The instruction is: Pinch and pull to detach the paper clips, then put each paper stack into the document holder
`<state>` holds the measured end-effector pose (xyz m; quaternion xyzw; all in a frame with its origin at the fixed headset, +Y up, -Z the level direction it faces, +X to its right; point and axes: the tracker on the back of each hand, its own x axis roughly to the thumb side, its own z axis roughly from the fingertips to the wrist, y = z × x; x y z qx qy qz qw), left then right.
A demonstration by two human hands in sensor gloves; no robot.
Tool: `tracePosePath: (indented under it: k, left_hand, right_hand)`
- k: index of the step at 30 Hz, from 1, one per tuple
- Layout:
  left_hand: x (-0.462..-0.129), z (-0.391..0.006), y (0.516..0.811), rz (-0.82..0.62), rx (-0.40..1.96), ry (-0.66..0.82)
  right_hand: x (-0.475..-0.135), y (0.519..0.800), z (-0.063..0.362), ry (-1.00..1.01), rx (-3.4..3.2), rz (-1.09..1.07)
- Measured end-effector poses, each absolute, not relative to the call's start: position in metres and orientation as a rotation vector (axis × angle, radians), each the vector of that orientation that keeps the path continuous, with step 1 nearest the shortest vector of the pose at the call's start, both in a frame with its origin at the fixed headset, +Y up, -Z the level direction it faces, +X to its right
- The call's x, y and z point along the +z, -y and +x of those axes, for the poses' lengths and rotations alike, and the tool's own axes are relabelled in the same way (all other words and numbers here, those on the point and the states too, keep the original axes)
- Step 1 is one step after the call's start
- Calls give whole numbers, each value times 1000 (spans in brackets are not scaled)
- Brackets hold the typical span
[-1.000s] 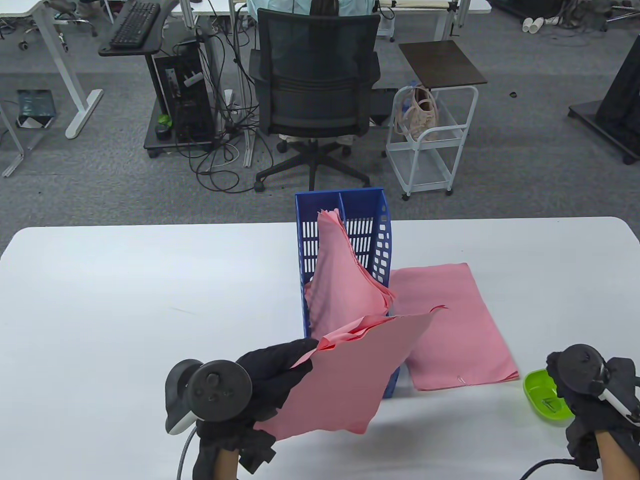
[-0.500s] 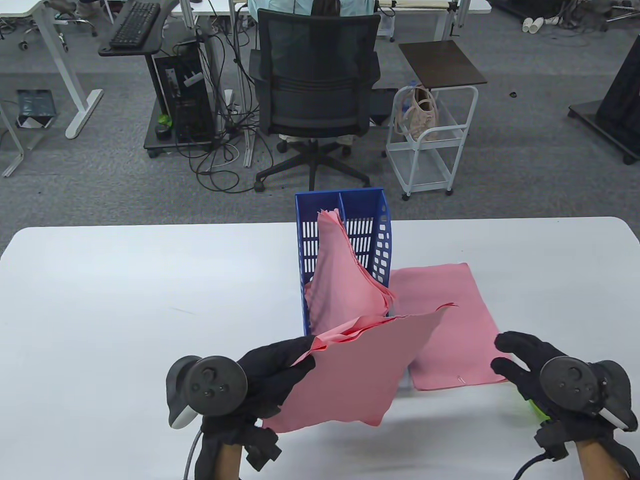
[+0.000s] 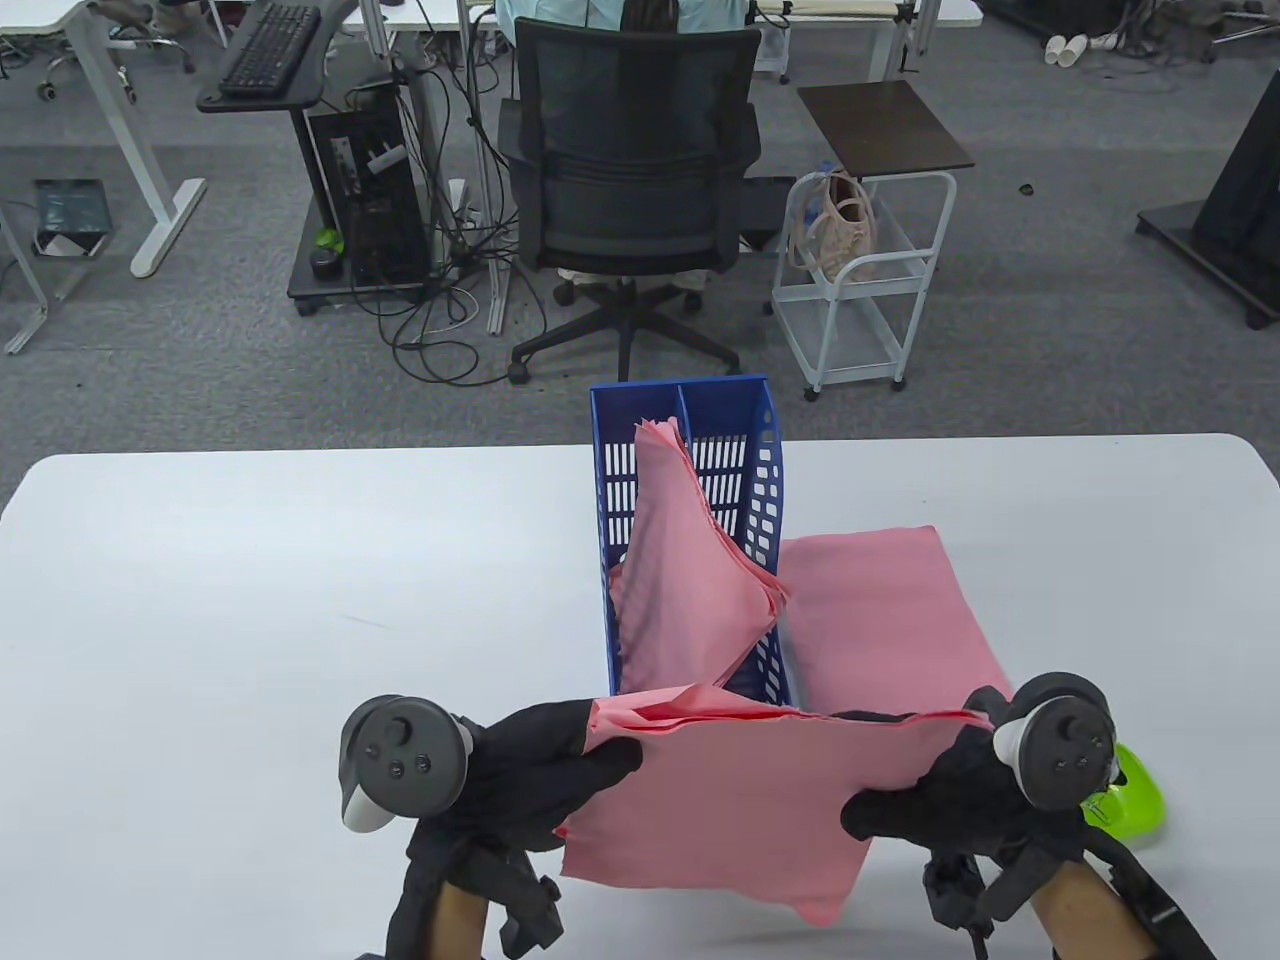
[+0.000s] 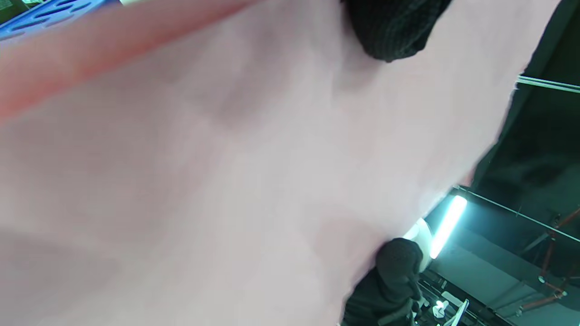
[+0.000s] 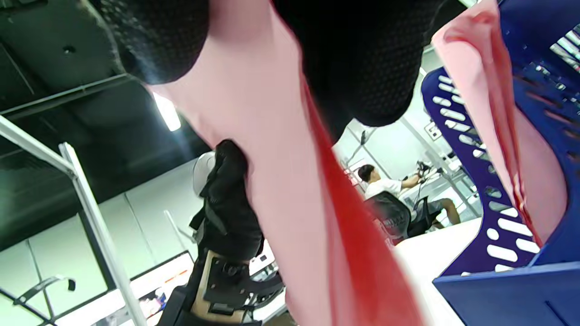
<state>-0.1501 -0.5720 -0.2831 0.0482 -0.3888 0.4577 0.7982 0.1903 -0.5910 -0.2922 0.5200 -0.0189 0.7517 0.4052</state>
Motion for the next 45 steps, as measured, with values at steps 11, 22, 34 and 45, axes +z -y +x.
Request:
tracePosePath:
  k: [11,22,34,45]
  left_hand:
    - [-277,-144,575,341,501,492]
    - [-302,-152,610,426,73,205]
    - [-319,-158,640,301,-32,159]
    - [-319,-159,640,296,-23,166]
  right_hand:
    - [-273,585,241,210,2049,1088]
    - [-253,577,334,354,2200,737]
    - [-325,572,286,388,2103,490]
    - [-395,611,186,368,2251,367]
